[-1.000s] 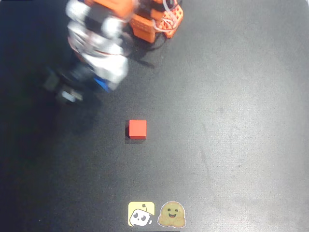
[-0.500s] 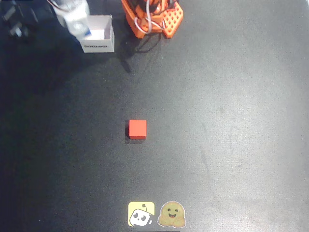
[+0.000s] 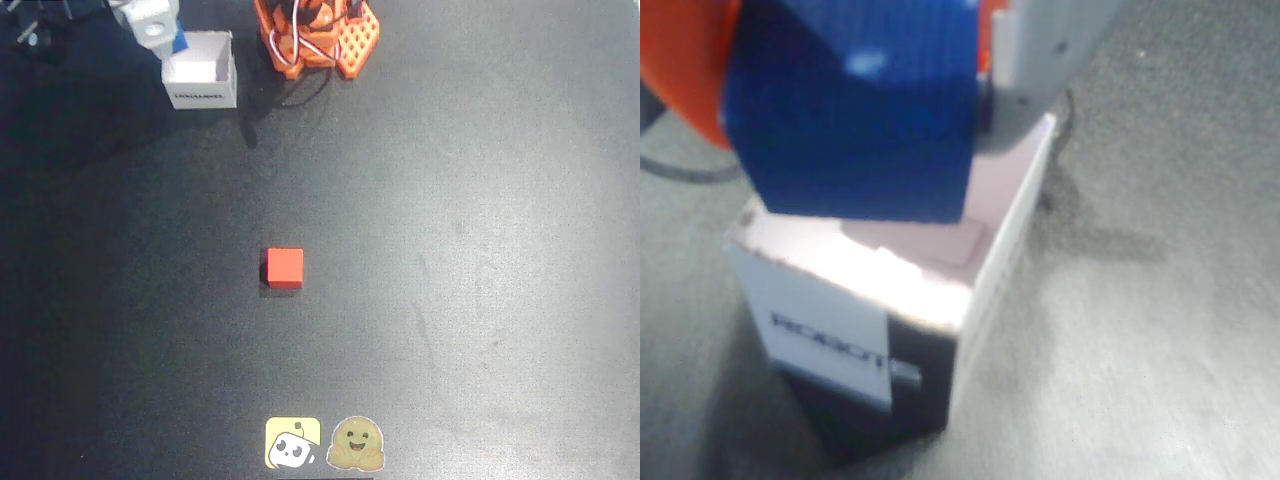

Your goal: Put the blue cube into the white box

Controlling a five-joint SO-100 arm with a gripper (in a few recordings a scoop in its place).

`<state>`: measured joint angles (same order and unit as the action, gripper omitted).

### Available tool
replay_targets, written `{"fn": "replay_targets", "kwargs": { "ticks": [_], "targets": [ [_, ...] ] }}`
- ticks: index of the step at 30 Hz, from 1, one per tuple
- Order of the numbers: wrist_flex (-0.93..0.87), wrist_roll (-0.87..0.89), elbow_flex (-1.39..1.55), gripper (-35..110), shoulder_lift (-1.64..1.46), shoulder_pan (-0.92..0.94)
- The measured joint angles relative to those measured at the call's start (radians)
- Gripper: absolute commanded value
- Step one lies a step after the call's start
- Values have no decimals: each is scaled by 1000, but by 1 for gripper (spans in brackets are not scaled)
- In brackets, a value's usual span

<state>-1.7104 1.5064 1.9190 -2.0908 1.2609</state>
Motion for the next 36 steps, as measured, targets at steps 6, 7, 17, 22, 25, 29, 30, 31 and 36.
{"fn": "replay_targets", "kwargs": {
  "ticks": [6, 7, 17, 22, 25, 29, 30, 31, 36],
  "targets": [
    [0, -32, 87, 0, -49, 0],
    [2, -40, 94, 0, -51, 0],
    [-6, -69, 107, 16, -52, 0],
    [-8, -97, 109, 24, -52, 0],
    [-8, -103, 109, 27, -55, 0],
    [-8, -117, 109, 11, -63, 0],
    [-8, -114, 109, 3, -71, 0],
    [-8, -117, 109, 0, -83, 0],
    [-3, -189, 109, 0, -195, -66]
  ]
}}
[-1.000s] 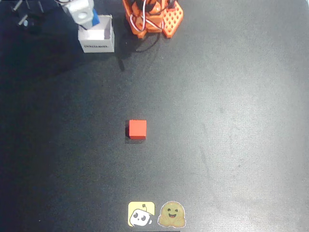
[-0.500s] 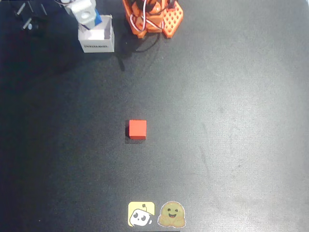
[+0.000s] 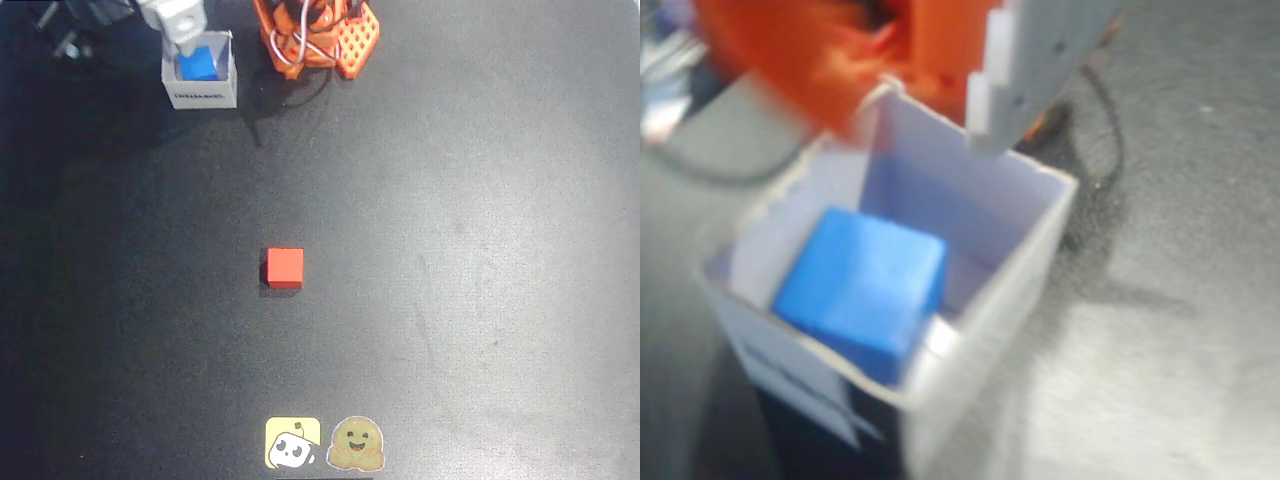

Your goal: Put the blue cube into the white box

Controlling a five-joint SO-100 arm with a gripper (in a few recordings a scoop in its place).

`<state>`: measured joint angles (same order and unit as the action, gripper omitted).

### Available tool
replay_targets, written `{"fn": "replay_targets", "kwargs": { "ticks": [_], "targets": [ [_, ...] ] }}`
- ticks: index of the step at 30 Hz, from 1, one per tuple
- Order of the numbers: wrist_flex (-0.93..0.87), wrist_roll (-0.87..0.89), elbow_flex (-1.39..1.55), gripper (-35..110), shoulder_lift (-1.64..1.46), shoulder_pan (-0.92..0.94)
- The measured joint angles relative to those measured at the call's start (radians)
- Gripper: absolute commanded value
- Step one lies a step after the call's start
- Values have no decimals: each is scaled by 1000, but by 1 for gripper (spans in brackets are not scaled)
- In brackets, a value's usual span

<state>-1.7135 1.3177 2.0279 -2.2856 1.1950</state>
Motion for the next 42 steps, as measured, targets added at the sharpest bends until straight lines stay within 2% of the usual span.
{"fn": "replay_targets", "kwargs": {
  "ticks": [3, 9, 13, 17, 29, 37, 42],
  "targets": [
    [49, -51, 0, 0, -71, -127],
    [206, -67, 17, 0, -161, -515],
    [275, -92, 91, 0, -245, -764],
    [310, -140, 206, 0, -382, -930],
    [299, -189, 517, 0, -891, -1108],
    [376, -160, 555, 0, -902, -1193],
    [500, -18, 686, 0, -907, -1204]
  ]
}}
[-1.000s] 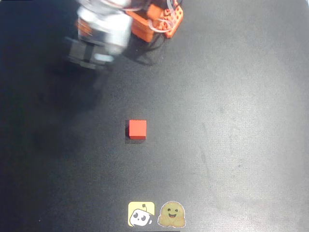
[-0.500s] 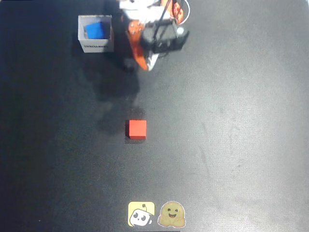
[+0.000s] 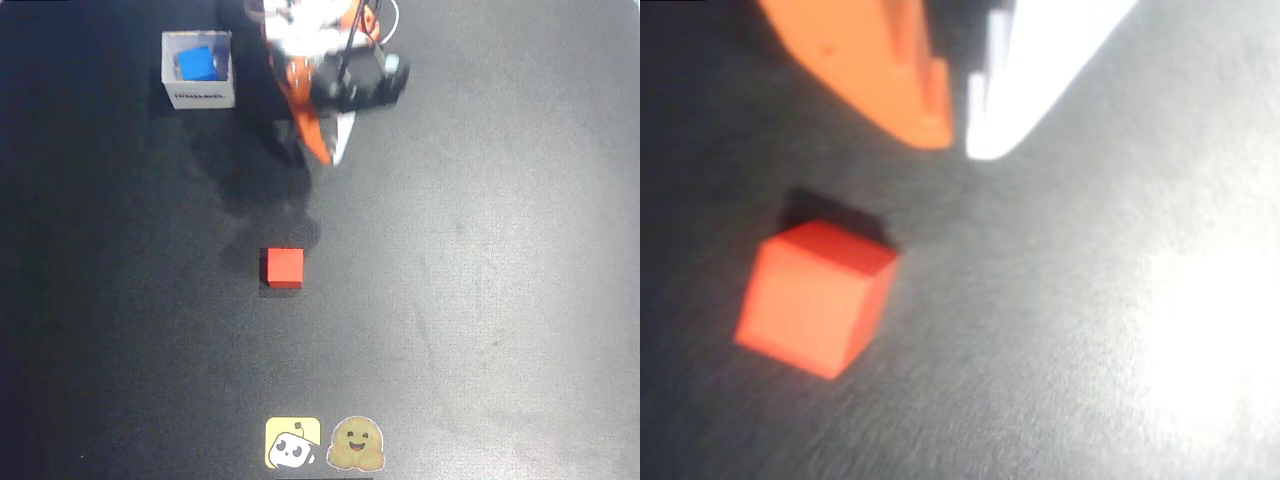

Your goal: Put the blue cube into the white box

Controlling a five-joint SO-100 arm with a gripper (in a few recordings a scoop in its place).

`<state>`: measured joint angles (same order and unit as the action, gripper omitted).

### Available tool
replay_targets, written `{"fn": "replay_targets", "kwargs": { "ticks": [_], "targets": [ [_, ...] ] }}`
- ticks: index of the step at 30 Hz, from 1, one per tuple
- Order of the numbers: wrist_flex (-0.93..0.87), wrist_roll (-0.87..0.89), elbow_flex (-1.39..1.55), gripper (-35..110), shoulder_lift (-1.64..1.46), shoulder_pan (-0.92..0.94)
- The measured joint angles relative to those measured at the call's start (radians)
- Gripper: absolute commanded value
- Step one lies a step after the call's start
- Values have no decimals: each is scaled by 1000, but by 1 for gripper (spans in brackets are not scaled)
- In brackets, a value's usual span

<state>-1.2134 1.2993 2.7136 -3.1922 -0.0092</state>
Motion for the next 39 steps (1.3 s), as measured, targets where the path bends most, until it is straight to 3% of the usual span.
{"fn": "replay_targets", "kwargs": {
  "ticks": [5, 9, 22, 39],
  "targets": [
    [190, 183, 178, 0, 0, 23],
    [239, 216, 238, 0, -11, 32],
    [-103, 222, 244, 0, 2, 63],
    [-123, 222, 244, 0, 2, 60]
  ]
}}
